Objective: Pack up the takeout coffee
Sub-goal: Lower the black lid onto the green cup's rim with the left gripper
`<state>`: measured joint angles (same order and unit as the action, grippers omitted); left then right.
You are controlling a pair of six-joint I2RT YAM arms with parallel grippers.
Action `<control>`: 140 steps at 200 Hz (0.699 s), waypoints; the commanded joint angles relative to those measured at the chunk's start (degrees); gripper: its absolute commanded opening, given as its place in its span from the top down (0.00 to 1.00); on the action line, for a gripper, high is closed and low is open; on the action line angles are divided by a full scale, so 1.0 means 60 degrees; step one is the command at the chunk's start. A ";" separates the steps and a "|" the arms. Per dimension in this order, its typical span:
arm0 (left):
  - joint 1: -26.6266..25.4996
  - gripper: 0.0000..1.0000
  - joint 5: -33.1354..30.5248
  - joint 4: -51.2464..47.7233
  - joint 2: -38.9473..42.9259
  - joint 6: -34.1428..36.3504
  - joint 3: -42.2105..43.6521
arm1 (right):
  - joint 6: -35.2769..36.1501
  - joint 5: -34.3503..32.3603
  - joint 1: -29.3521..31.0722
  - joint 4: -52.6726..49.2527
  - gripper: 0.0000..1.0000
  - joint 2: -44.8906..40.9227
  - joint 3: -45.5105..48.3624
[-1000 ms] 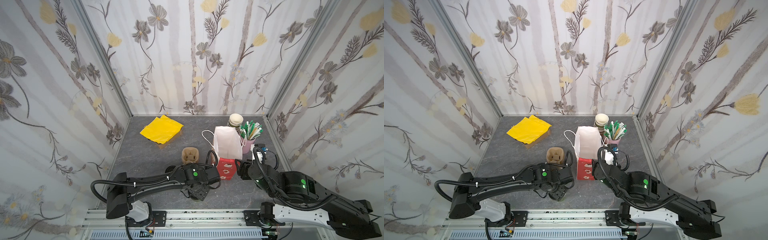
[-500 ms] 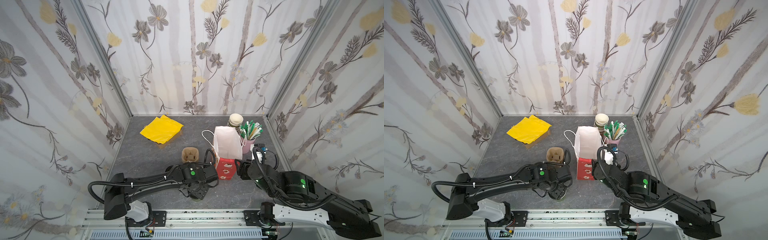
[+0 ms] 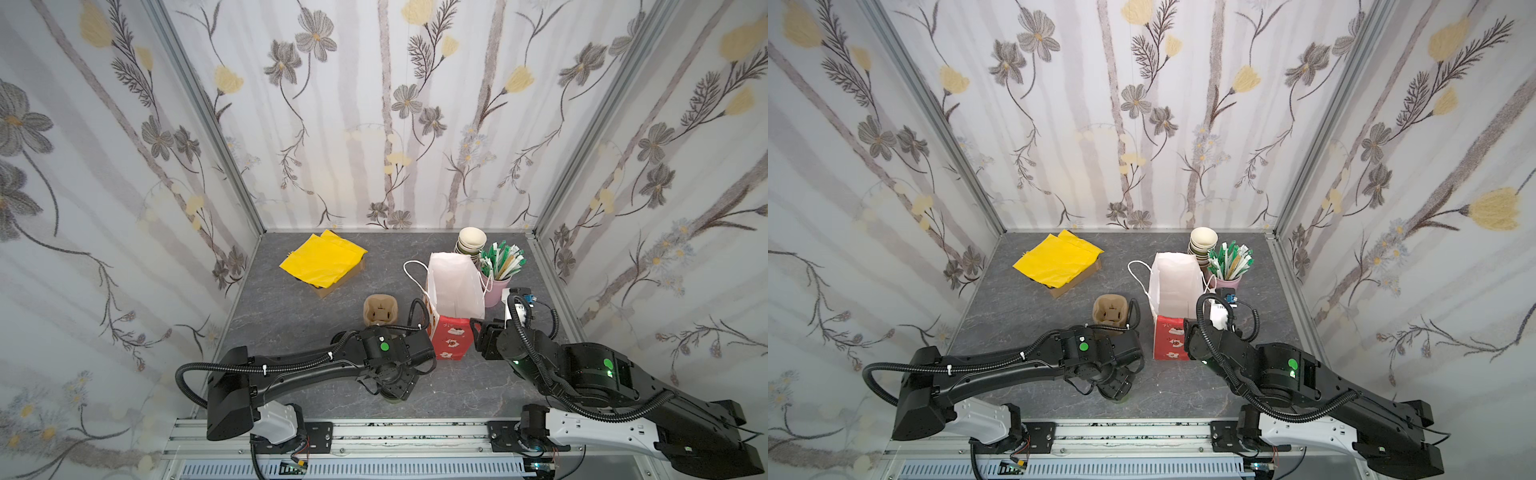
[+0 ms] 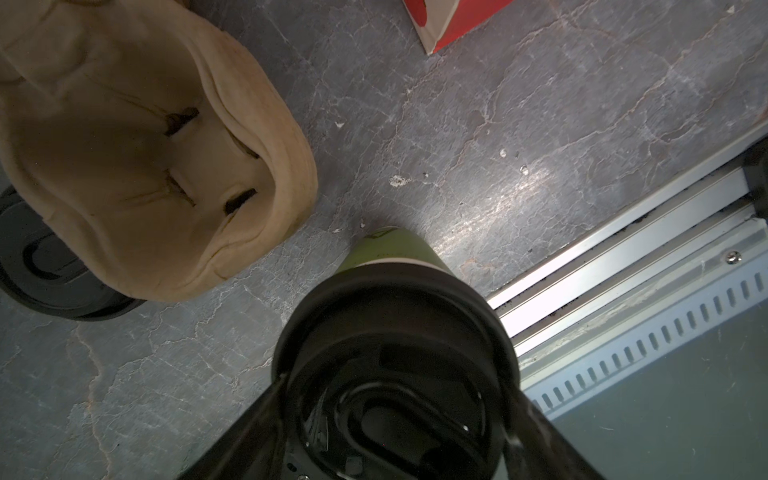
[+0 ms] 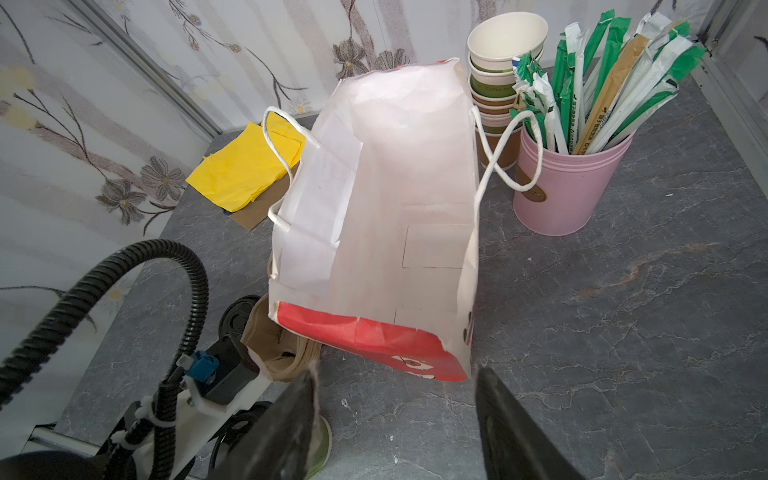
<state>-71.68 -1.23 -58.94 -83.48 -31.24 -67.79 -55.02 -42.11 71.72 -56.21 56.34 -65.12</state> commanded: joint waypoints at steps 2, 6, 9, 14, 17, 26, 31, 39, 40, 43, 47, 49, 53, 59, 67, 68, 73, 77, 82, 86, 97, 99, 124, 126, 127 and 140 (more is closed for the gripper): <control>0.0020 0.24 0.0044 -0.0025 -0.0006 0.0081 0.0077 | -0.0189 -0.0104 0.0007 0.0036 0.38 0.0002 -0.0015; 0.0015 0.24 0.0024 -0.0010 -0.0010 0.0108 0.0078 | -0.0197 -0.0103 0.0006 0.0036 0.38 0.0009 -0.0012; 0.0009 0.24 0.0029 -0.0007 -0.0016 0.0110 0.0089 | -0.0203 -0.0101 0.0007 0.0038 0.38 0.0007 -0.0004; 0.0008 0.24 0.0030 -0.0008 0.0008 0.0109 0.0092 | -0.0204 -0.0104 0.0001 0.0037 0.38 0.0014 -0.0004; 0.0008 0.25 0.0030 -0.0006 0.0003 0.0121 0.0107 | -0.0204 -0.0102 0.0012 0.0037 0.38 0.0017 -0.0001; 0.0027 0.26 0.0039 -0.0014 -0.0006 0.0139 0.0121 | -0.0204 -0.0105 0.0014 0.0036 0.38 0.0015 -0.0001; 0.0011 0.26 0.0045 -0.0006 -0.0018 0.0143 0.0136 | -0.0204 -0.0111 0.0007 0.0037 0.38 0.0015 -0.0001; 0.0019 0.26 0.0044 -0.0007 -0.0030 0.0157 0.0177 | -0.0199 -0.0103 0.0014 0.0038 0.38 0.0015 -0.0001; 0.0021 0.26 0.0037 -0.0007 -0.0046 0.0155 0.0186 | -0.0201 -0.0110 0.0006 0.0037 0.38 0.0015 -0.0001; 0.0019 0.26 0.0031 -0.0006 -0.0048 0.0178 0.0201 | -0.0204 -0.0104 0.0009 0.0037 0.38 0.0015 -0.0001; 0.0015 0.26 0.0018 -0.0006 -0.0065 0.0183 0.0215 | -0.0215 -0.0103 0.0010 0.0029 0.38 0.0010 -0.0001; 0.0017 0.26 0.0016 -0.0006 -0.0069 0.0183 0.0222 | -0.0218 -0.0113 0.0009 0.0024 0.38 0.0014 -0.0001; 0.0011 0.26 0.0006 -0.0006 -0.0061 0.0179 0.0238 | -0.0221 -0.0103 0.0003 0.0024 0.38 -0.0004 -0.0001; 0.0010 0.26 -0.0013 -0.0006 -0.0083 0.0181 0.0253 | -0.0233 -0.0101 0.0010 0.0019 0.38 0.0000 0.0002; 0.0014 0.26 -0.0032 -0.0008 -0.0090 0.0192 0.0259 | -0.0244 -0.0087 -0.0001 0.0004 0.38 -0.0007 -0.0001; 0.0018 0.26 -0.0030 -0.0007 -0.0083 0.0180 0.0256 | -0.0246 -0.0094 0.0007 0.0005 0.38 -0.0003 -0.0001; 0.0017 0.26 -0.0050 -0.0006 -0.0086 0.0175 0.0277 | -0.0248 -0.0074 0.0002 -0.0006 0.38 -0.0007 0.0010; 0.0010 0.27 -0.0060 -0.0006 -0.0099 0.0185 0.0282 | -0.0262 -0.0072 0.0005 -0.0007 0.38 -0.0002 0.0014; 0.0022 0.27 -0.0058 -0.0006 -0.0112 0.0194 0.0294 | -0.0276 -0.0060 0.0013 -0.0007 0.38 -0.0001 0.0027; 0.0005 0.27 -0.0079 -0.0021 -0.0123 0.0197 0.0304 | -0.0288 -0.0048 0.0014 -0.0007 0.38 -0.0007 0.0041; -0.0008 0.28 -0.0145 -0.0047 -0.0163 0.0238 0.0351 | -0.0348 0.0011 0.0013 0.0009 0.38 -0.0002 0.0083; -0.0003 0.28 -0.0157 -0.0049 -0.0171 0.0237 0.0362 | -0.0368 0.0022 0.0014 0.0004 0.38 -0.0011 0.0097; -0.0011 0.28 -0.0173 -0.0071 -0.0186 0.0237 0.0424 | -0.0741 0.0442 0.0011 0.0036 0.38 0.0004 0.0366; -0.0008 0.28 -0.0182 -0.0066 -0.0180 0.0240 0.0428 | -0.0793 0.0478 0.0006 0.0036 0.38 0.0012 0.0384; 0.0000 0.28 -0.0186 -0.0066 -0.0179 0.0248 0.0428 | -0.0821 0.0496 0.0010 0.0036 0.38 0.0014 0.0397; -0.0016 0.28 -0.0212 -0.0065 -0.0184 0.0275 0.0488 | -0.1083 0.0842 -0.0001 0.0130 0.38 -0.0004 0.0623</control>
<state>-71.70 -1.69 -57.04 -83.92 -29.98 -65.98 -57.80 -40.27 71.72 -56.29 56.23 -62.96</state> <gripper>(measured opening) 0.723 0.615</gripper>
